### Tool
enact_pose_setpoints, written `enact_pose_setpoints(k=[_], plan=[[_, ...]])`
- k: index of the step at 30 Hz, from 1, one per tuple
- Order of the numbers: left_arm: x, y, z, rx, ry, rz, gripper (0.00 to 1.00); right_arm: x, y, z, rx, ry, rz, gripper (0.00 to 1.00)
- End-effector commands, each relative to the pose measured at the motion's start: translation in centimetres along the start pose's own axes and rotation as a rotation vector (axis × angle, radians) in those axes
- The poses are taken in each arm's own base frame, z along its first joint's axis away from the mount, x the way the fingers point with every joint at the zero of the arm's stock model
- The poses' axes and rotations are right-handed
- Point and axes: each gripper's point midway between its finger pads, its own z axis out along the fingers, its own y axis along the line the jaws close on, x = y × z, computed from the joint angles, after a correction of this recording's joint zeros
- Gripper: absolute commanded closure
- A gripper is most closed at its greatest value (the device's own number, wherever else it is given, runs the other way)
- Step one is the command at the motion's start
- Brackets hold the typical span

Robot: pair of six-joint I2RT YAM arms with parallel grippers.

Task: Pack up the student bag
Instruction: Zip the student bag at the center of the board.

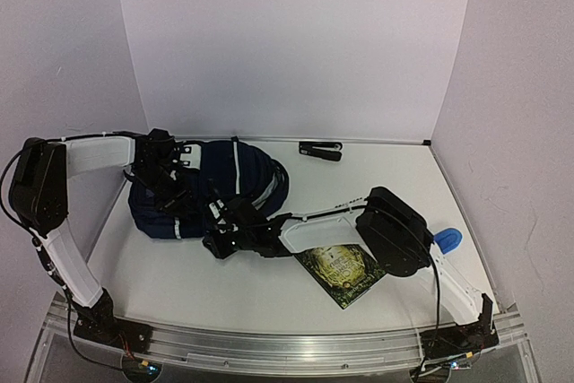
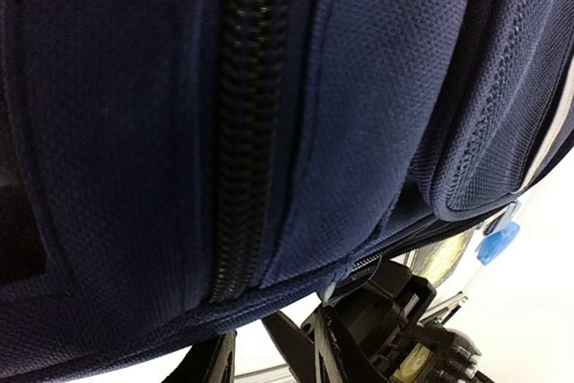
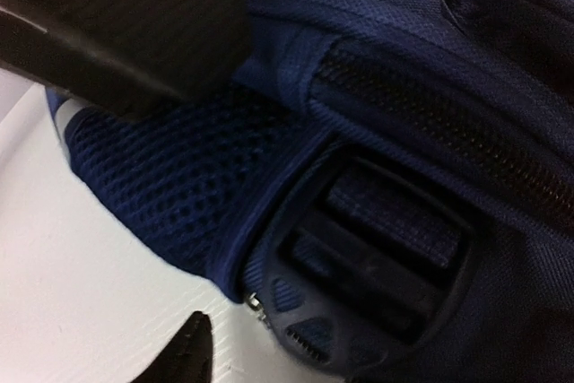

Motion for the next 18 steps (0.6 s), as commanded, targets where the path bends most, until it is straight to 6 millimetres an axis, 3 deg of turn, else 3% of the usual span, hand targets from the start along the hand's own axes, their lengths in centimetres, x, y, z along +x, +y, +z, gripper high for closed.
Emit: enact_pose_setpoints(k=[1,7,13,18], plan=[[-0.5,-0.5,-0.9,-0.014,-0.018,0.025,0.69,-2.6,0.1,0.8,0.021,-0.109,0.0,0.61],[-0.6,0.5,-0.8,-0.045,-0.015,0.02,0.69,-3.5,1.2,0.2,-0.018,-0.124,-0.026,0.99],[-1.1,2.0,-0.9,-0.099,-0.025,0.0,0.7,-4.1,1.6,-2.2,-0.033,-0.114,-0.081,1.0],[-1.7,3.8,-0.7,-0.151,-0.025,-0.032,0.73,-3.2,0.7,-4.3,-0.004,-0.08,-0.116,1.0]])
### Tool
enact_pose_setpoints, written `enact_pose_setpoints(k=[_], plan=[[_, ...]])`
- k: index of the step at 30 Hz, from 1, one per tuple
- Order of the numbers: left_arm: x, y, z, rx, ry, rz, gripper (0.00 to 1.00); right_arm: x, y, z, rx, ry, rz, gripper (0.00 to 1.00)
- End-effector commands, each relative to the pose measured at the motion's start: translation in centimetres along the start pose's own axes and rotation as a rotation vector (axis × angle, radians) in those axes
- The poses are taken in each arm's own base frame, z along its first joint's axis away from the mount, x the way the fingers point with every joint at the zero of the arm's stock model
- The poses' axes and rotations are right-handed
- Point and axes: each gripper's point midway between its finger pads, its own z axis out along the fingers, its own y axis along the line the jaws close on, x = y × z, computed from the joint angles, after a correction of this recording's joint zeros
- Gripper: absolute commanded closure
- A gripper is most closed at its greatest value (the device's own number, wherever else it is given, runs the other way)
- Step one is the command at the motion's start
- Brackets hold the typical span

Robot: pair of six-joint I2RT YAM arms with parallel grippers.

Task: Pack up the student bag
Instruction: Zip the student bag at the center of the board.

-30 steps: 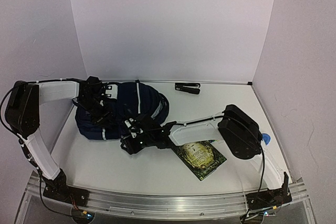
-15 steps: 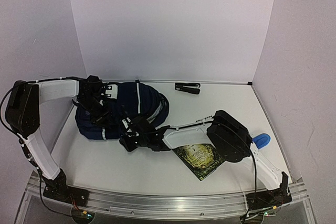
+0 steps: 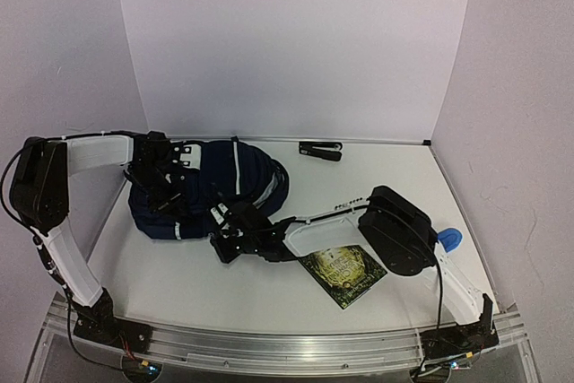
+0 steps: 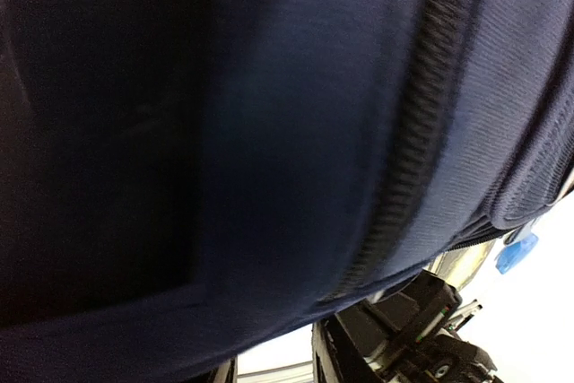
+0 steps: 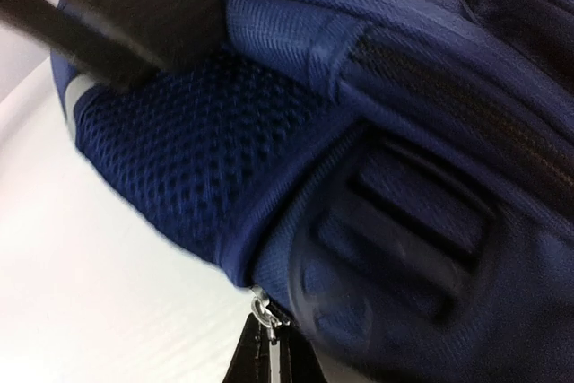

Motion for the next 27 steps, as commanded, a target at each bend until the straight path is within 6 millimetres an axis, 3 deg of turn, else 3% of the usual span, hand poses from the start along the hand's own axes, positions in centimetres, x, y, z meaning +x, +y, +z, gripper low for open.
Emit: enact_pose_setpoints(k=[1,10,18,20,22,27], plan=[[-1.5,1.8,-0.2,-0.081,-0.028,-0.014,0.73,-3.8,0.4,-4.0,0.005,-0.061,-0.046,1.0],[-2.6,5.7,-0.4,-0.173,-0.03,-0.071,0.77,-2.7,-4.8,-7.0,0.097,-0.004,-0.046,1.0],[-4.4,6.3,-2.4,-0.153,-0.076,-0.035,0.76,-1.0,-6.6,-10.1,0.026,0.074,-0.05,1.0],[-4.9,5.4,-3.3,-0.13,-0.102,0.008,0.73,-1.2,-6.4,-10.7,-0.002,0.076,-0.065,1.0],[-5.2,3.4,-4.5,-0.059,-0.139,0.09,0.69,-1.5,-5.6,-11.0,-0.05,0.077,-0.069,1.0],[-3.4,-2.1,-8.4,0.095,-0.279,0.358,0.59,-2.8,-3.0,-11.3,-0.189,0.071,-0.054,1.0]])
